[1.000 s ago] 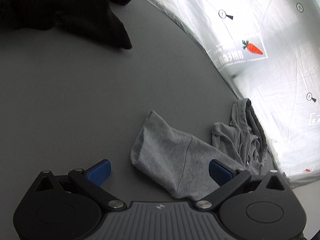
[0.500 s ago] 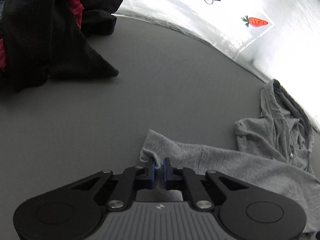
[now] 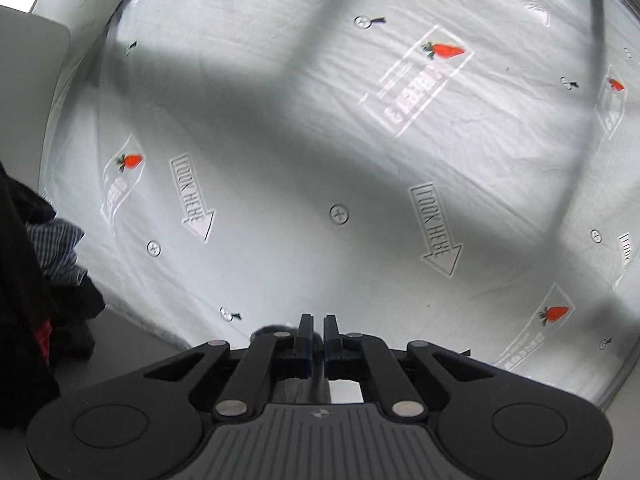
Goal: Fold clothes
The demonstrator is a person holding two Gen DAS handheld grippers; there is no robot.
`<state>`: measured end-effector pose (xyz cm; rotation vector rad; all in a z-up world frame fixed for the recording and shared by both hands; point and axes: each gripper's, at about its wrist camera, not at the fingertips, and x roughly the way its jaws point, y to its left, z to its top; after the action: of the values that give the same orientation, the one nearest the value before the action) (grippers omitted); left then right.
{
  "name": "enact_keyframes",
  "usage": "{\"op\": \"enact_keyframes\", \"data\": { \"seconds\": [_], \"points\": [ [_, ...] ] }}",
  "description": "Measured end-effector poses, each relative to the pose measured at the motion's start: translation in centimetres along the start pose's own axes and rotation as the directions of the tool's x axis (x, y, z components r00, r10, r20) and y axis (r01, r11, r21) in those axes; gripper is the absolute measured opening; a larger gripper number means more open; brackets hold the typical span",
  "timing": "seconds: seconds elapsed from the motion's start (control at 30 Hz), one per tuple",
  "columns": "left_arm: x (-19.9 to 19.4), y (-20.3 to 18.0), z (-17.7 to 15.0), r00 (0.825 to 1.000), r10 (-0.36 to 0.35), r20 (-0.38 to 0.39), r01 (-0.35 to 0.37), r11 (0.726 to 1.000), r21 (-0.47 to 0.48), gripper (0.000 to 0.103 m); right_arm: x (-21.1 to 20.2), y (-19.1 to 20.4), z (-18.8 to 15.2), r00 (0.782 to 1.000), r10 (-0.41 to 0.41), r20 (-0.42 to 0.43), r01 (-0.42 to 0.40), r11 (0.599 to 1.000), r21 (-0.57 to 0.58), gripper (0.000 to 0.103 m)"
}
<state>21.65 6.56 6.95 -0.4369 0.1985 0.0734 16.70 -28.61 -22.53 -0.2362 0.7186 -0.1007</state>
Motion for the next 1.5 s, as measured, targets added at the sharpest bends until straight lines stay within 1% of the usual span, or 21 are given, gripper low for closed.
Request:
{"op": "enact_keyframes", "data": {
  "seconds": [0.03, 0.1, 0.2, 0.3, 0.4, 0.5, 0.53, 0.57, 0.7, 0.77, 0.9, 1.0, 1.03, 1.07, 1.1, 1.13, 1.17, 1.2, 1.37, 1.43, 1.5],
  "points": [
    [-0.6, -0.7, 0.5, 0.999, -0.008, 0.032, 0.008, 1.000, 0.015, 0.004, 0.1, 0.2, 0.1, 1.000, -0.014, 0.007, 0.014, 1.000, -0.011, 0.066],
    [-1.5, -1.2, 1.0, 0.997, 0.026, 0.071, -0.029, 0.999, 0.046, 0.003, 0.3, 0.4, 0.2, 0.999, -0.034, 0.001, 0.034, 0.999, -0.021, 0.066],
    [-2.5, 0.1, 0.7, 0.987, 0.138, 0.082, -0.148, 0.981, 0.126, 0.003, 0.5, -0.1, -0.5, 0.998, -0.044, -0.041, 0.043, 0.999, -0.007, 0.064],
    [-1.8, 2.1, -0.9, 0.973, 0.228, -0.019, -0.221, 0.958, 0.184, 0.004, 0.6, -0.5, -1.1, 0.997, -0.040, -0.072, 0.040, 0.999, 0.010, 0.064],
    [-0.3, 5.0, -4.2, 0.962, 0.204, -0.183, -0.192, 0.978, 0.084, 0.010, 0.8, -0.7, -1.4, 0.995, -0.023, -0.096, 0.026, 0.999, 0.035, 0.064],
    [2.0, 7.1, -8.8, 0.920, 0.139, -0.367, -0.177, 0.982, -0.071, 0.022, 0.9, -0.4, -1.0, 0.995, -0.005, -0.095, 0.009, 0.999, 0.046, 0.064],
    [2.8, 7.5, -10.7, 0.899, 0.116, -0.423, -0.172, 0.980, -0.097, 0.025, 0.8, -0.2, -0.8, 0.996, -0.009, -0.091, 0.013, 0.999, 0.039, 0.064],
    [3.6, 7.8, -12.5, 0.875, 0.092, -0.475, -0.169, 0.978, -0.121, 0.032, 0.7, -0.1, -0.7, 0.996, -0.010, -0.088, 0.013, 0.999, 0.032, 0.064],
    [7.1, 7.4, -17.4, 0.803, 0.047, -0.594, -0.142, 0.983, -0.115, 0.057, 0.7, -0.1, -0.6, 0.995, -0.004, -0.099, 0.008, 0.999, 0.031, 0.065],
    [9.2, 7.0, -18.9, 0.766, 0.072, -0.638, -0.154, 0.985, -0.073, 0.059, 0.8, -0.2, -0.7, 0.994, -0.001, -0.112, 0.005, 0.999, 0.034, 0.065],
    [13.5, 6.9, -21.0, 0.725, 0.114, -0.679, -0.188, 0.981, -0.036, 0.082, 1.2, 0.1, -1.1, 0.991, -0.005, -0.135, 0.006, 1.000, 0.009, 0.065],
    [16.8, 7.7, -22.5, 0.679, 0.197, -0.707, -0.298, 0.954, -0.021, 0.080, 1.3, 0.2, -1.1, 0.991, -0.019, -0.132, 0.019, 1.000, -0.003, 0.066],
    [17.6, 8.3, -22.7, 0.668, 0.192, -0.719, -0.322, 0.946, -0.047, 0.079, 1.3, 0.1, -1.1, 0.991, -0.025, -0.129, 0.025, 1.000, -0.004, 0.066],
    [18.3, 8.8, -23.0, 0.657, 0.186, -0.730, -0.346, 0.936, -0.072, 0.071, 1.3, 0.1, -1.1, 0.991, -0.031, -0.127, 0.031, 1.000, -0.005, 0.066],
    [18.6, 9.1, -22.9, 0.656, 0.192, -0.730, -0.368, 0.926, -0.087, 0.055, 1.4, 0.1, -1.0, 0.992, -0.037, -0.124, 0.037, 0.999, -0.006, 0.066],
    [18.8, 9.2, -22.6, 0.660, 0.194, -0.725, -0.371, 0.924, -0.090, 0.044, 1.4, 0.1, -1.0, 0.992, -0.043, -0.121, 0.043, 0.999, -0.006, 0.067],
    [18.9, 9.3, -22.2, 0.665, 0.197, -0.720, -0.373, 0.923, -0.092, 0.021, 1.4, 0.1, -1.0, 0.992, -0.049, -0.118, 0.049, 0.999, -0.007, 0.067],
    [19.0, 9.3, -21.8, 0.671, 0.197, -0.714, -0.375, 0.922, -0.098, 0.011, 1.4, 0.1, -1.0, 0.992, -0.056, -0.115, 0.055, 0.998, -0.008, 0.067],
    [15.6, 8.1, -15.9, 0.822, 0.043, -0.567, -0.244, 0.927, -0.285, 0.008, 1.3, 0.2, -0.3, 0.995, -0.072, -0.066, 0.070, 0.997, -0.036, 0.067],
    [13.4, 7.0, -12.9, 0.879, -0.049, -0.474, -0.145, 0.920, -0.364, 0.008, 1.1, 0.4, 0.2, 0.997, -0.074, -0.036, 0.072, 0.996, -0.055, 0.068],
    [10.9, 5.6, -9.8, 0.922, -0.140, -0.360, -0.025, 0.908, -0.417, 0.008, 1.0, 0.5, 0.6, 0.997, -0.075, -0.007, 0.074, 0.995, -0.073, 0.069]
  ]
}}
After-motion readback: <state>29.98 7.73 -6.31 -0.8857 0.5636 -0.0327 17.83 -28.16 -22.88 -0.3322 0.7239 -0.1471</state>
